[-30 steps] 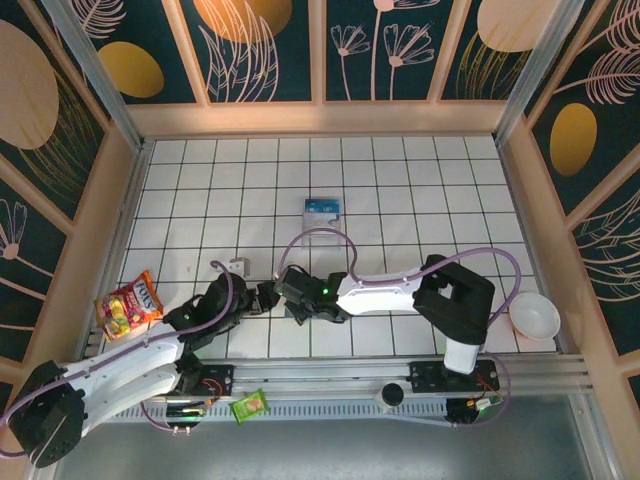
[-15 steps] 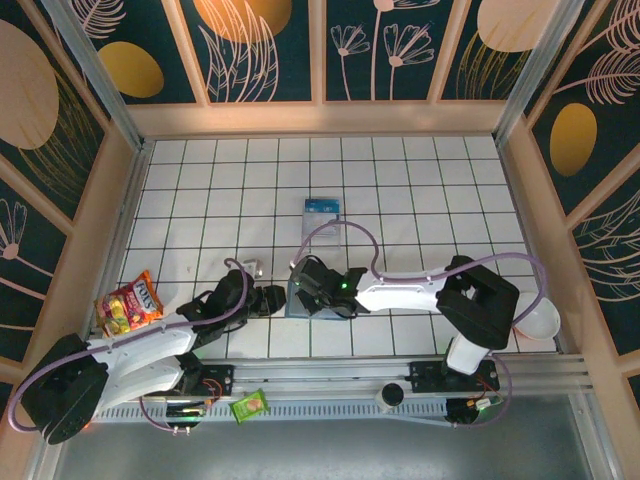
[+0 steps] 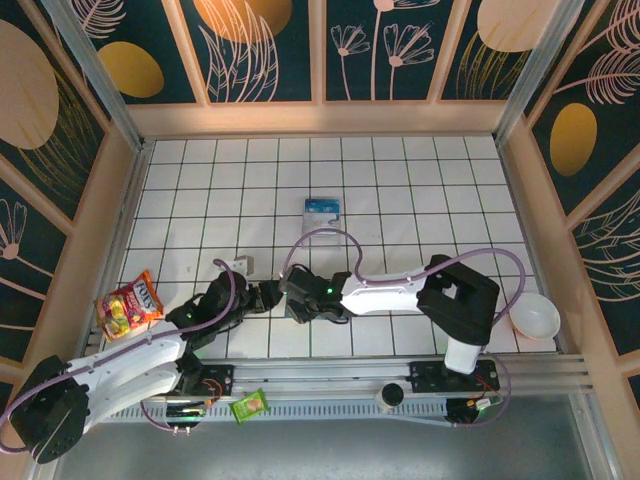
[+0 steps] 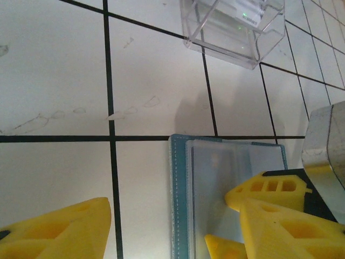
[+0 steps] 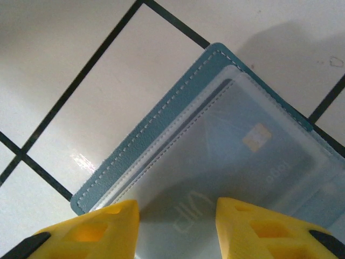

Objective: Take the credit cards out of the card holder

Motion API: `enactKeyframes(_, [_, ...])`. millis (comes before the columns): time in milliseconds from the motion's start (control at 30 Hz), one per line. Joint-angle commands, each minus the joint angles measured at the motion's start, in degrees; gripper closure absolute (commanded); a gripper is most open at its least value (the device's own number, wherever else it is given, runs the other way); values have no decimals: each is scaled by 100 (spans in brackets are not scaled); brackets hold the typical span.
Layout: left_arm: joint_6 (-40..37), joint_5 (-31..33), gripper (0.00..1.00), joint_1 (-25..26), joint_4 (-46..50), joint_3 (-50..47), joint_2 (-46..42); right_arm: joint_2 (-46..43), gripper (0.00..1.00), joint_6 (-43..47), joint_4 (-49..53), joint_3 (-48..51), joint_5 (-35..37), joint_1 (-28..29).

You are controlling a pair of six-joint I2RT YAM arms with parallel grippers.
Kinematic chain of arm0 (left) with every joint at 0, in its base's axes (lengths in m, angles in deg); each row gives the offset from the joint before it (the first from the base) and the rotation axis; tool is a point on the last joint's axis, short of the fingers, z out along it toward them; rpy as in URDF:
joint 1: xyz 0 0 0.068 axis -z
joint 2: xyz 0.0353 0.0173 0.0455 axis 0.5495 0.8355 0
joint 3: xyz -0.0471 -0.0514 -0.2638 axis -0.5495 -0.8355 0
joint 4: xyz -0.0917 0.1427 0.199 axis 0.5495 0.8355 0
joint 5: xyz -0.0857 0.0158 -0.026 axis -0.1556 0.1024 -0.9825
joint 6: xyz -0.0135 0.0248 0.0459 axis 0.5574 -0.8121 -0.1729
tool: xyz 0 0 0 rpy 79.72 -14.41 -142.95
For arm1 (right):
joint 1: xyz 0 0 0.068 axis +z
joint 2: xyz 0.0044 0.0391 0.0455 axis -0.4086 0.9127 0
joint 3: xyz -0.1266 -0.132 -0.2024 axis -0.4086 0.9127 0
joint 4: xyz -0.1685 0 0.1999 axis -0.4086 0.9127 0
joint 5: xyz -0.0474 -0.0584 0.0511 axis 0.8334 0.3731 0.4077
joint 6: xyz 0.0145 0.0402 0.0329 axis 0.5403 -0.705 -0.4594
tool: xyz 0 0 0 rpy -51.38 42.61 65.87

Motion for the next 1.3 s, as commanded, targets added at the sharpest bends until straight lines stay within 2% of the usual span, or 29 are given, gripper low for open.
enactKeyframes(0, [-18,60,36,-16,52,-15,36,295,58,-103,485,-104,125,80])
enactKeyframes(167, [-74,-50,40,-15,-25,-5,125,165,65,-211,345,43,134,73])
enactKeyframes(433, [-191,-404,54,-18,-300,99,512,-146,95,-242,4,199,127,-12])
enactKeyframes(567, [-194,-643,61,-11,-588,166,865,-484,99,-231,-402,489,7,-85])
enactKeyframes(733, [-232,-912,65,-3,-914,296,1324,-841,97,-181,-955,856,-409,-232])
enactKeyframes(967, [-270,-1077,69,84,-1103,497,2069,-944,93,-197,-1133,970,-514,-272])
enactKeyframes(1167, [-320,-1087,70,118,-1047,566,2495,-1173,68,-250,-1265,1103,-455,-281])
enactKeyframes(1267, [-326,-1118,66,116,-1047,591,2511,-1412,62,-310,-1276,1202,-267,-294])
